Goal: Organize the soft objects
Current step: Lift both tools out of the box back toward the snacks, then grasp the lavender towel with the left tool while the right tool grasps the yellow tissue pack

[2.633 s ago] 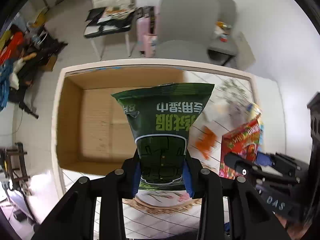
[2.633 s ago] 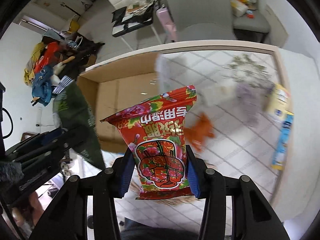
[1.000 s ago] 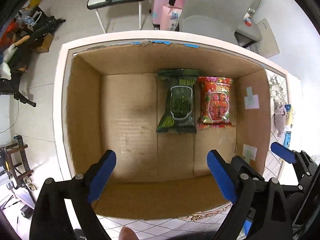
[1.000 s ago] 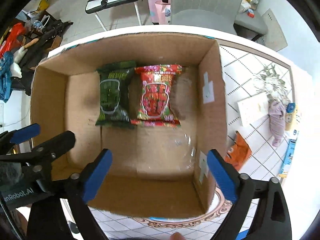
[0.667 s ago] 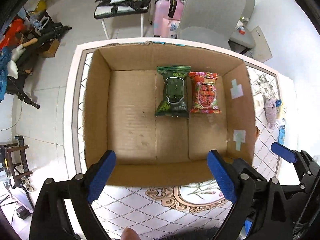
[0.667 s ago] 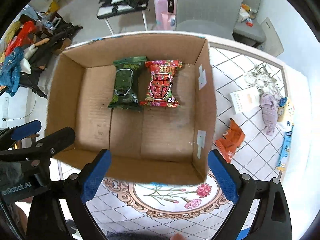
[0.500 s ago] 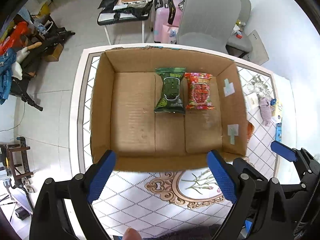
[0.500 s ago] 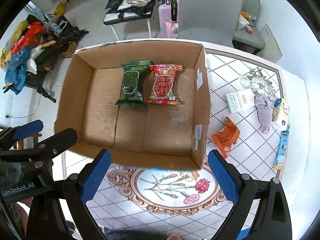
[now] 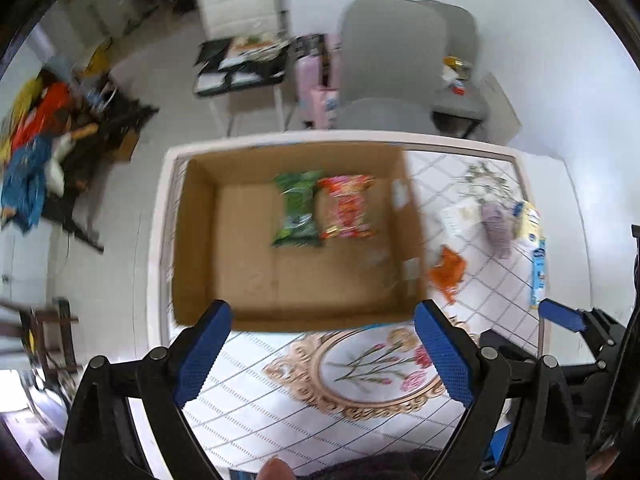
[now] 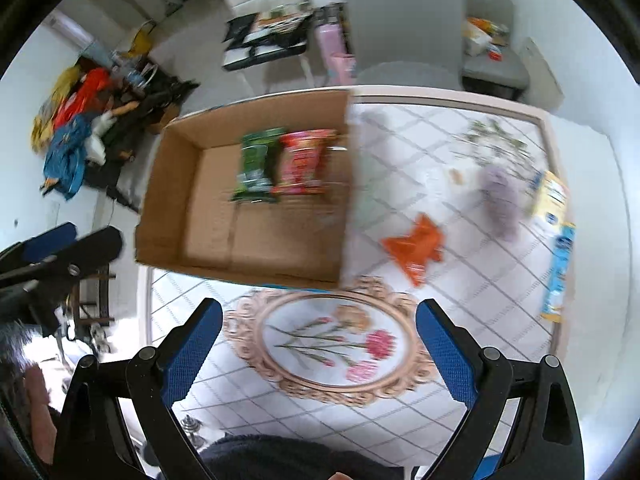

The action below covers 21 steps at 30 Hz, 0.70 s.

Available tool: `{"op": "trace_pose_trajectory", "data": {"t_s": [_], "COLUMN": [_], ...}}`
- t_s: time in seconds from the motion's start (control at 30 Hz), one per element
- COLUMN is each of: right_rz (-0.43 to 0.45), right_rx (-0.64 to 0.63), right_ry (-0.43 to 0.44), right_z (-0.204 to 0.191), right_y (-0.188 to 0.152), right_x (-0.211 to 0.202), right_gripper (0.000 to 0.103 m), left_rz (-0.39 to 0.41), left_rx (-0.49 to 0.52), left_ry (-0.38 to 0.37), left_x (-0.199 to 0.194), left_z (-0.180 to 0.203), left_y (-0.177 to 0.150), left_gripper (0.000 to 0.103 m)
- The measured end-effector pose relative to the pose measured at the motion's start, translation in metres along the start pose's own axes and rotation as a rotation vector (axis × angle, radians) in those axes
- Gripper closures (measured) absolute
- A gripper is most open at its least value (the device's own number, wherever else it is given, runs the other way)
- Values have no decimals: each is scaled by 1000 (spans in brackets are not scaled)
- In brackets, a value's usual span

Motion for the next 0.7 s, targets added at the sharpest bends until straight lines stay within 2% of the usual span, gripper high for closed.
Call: {"op": "trace_pose_trajectory", "data": {"t_s": [0.07, 0.17, 0.3, 0.37, 0.5, 0.7], "right_rz": [13, 18, -3, -15, -55, -102], "right_rx": [70, 187, 325, 378, 429, 470], "right_ry": [-34, -91, -160, -149, -109, -75], "right_z": [53, 134, 232, 272, 316, 345], "right_y": [1, 5, 4, 6, 27, 67], "right_x": [-9, -12, 0, 12, 43, 86], "right_gripper": [4, 4, 4, 4, 4, 4], "left_rz": [-16, -76, -195, -244, -326, -459], "left_rx": [35, 71, 95, 92, 76, 11], "left_ry": [-14, -85, -172, -211, -237, -259], "left_x": [8, 34, 88, 116, 179, 256], "left_z": [30, 86, 156, 188, 246, 287], "left_y": [6, 20, 35, 44, 69, 81], "left_gripper": [10, 10, 10, 10, 10, 10]}}
Point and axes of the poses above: each gripper's, at about its wrist camera, not at the fingertips, and x roughly the way its jaws point, z to its right, y to its top, the point moved 5 cm from there along x, roughly the way its jaws point
